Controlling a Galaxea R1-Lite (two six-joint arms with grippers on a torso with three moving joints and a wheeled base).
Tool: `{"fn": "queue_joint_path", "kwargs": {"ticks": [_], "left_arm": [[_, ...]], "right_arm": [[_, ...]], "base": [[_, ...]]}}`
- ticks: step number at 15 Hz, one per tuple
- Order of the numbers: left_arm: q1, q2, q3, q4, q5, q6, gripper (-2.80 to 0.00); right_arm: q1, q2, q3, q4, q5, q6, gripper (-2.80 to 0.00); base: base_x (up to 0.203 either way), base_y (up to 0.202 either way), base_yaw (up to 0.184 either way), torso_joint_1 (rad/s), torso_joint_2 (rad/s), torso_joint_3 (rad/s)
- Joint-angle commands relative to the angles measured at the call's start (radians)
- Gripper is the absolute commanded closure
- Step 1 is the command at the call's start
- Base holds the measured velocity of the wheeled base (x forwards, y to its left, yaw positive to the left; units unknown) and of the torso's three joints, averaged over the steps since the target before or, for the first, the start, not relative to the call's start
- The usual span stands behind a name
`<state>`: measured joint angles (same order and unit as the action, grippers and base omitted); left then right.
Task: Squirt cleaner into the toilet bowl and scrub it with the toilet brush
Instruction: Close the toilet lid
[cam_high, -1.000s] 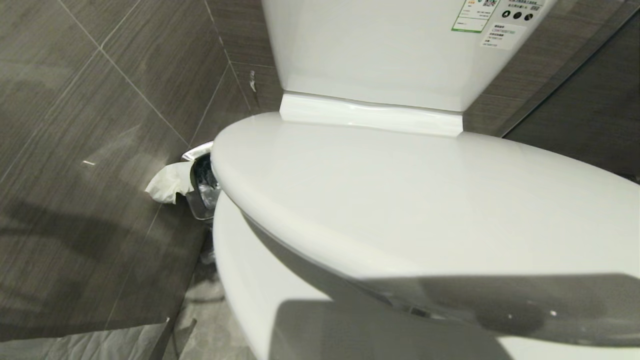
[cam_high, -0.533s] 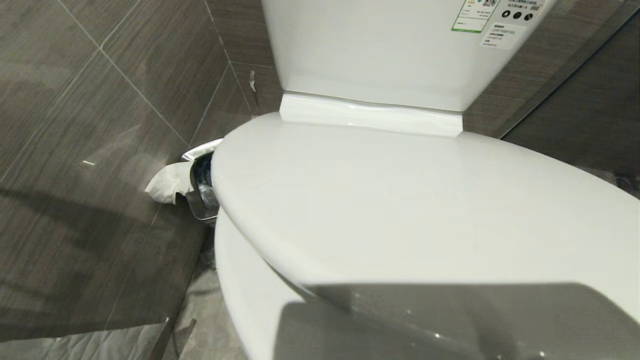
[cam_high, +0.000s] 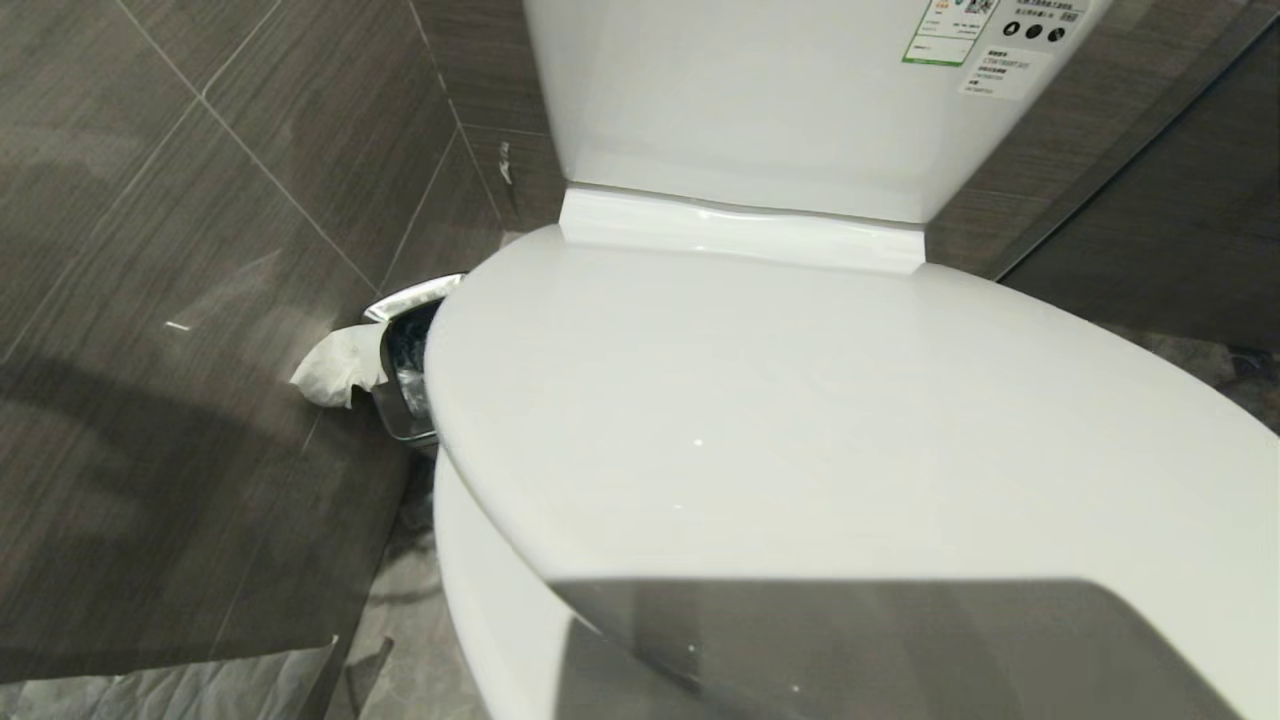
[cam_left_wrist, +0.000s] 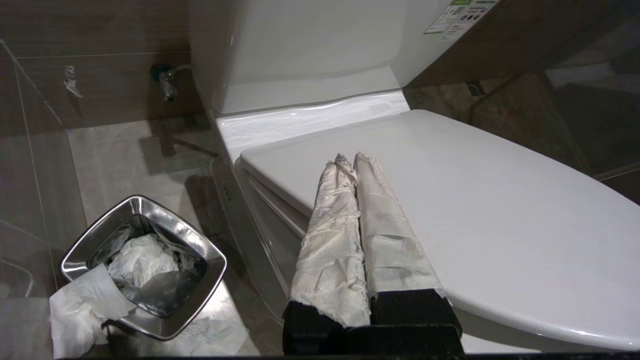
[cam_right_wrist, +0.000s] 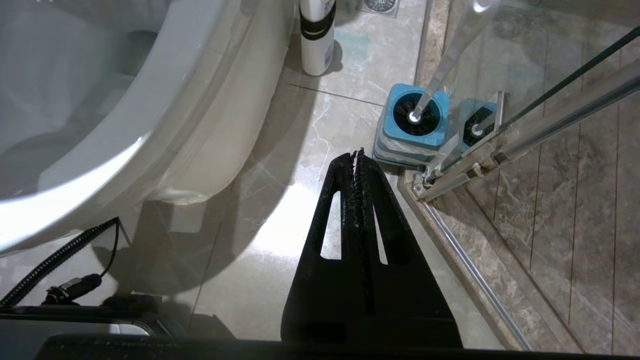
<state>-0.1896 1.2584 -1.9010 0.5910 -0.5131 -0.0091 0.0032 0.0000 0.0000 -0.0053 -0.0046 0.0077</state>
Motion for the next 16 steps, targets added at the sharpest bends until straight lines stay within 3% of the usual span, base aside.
{"fn": "queue_joint_path", "kwargs": {"ticks": [1,11,16], "left_arm": [[-0.003,0.007,-0.013,0.007,-0.004,-0.002,0.0],[-0.03,-0.004,-0.006,0.029,-0.003,0.003,0.0],[-0.096,0.0,-0.004,0.066,-0.024,-0.003,0.0]], "right_arm": [[0.0,0.002,0.0,-0.001,0.0,0.0,0.0],[0.001,0.002,0.0,-0.001,0.0,0.0,0.0],[0.0,0.002,0.0,-0.001,0.0,0.0,0.0]], "base": [[0.0,0.0,0.0,0.001,0.0,0.092],[0.0,0.0,0.0,0.001,0.0,0.189],[0.0,0.0,0.0,0.002,0.0,0.076]]}}
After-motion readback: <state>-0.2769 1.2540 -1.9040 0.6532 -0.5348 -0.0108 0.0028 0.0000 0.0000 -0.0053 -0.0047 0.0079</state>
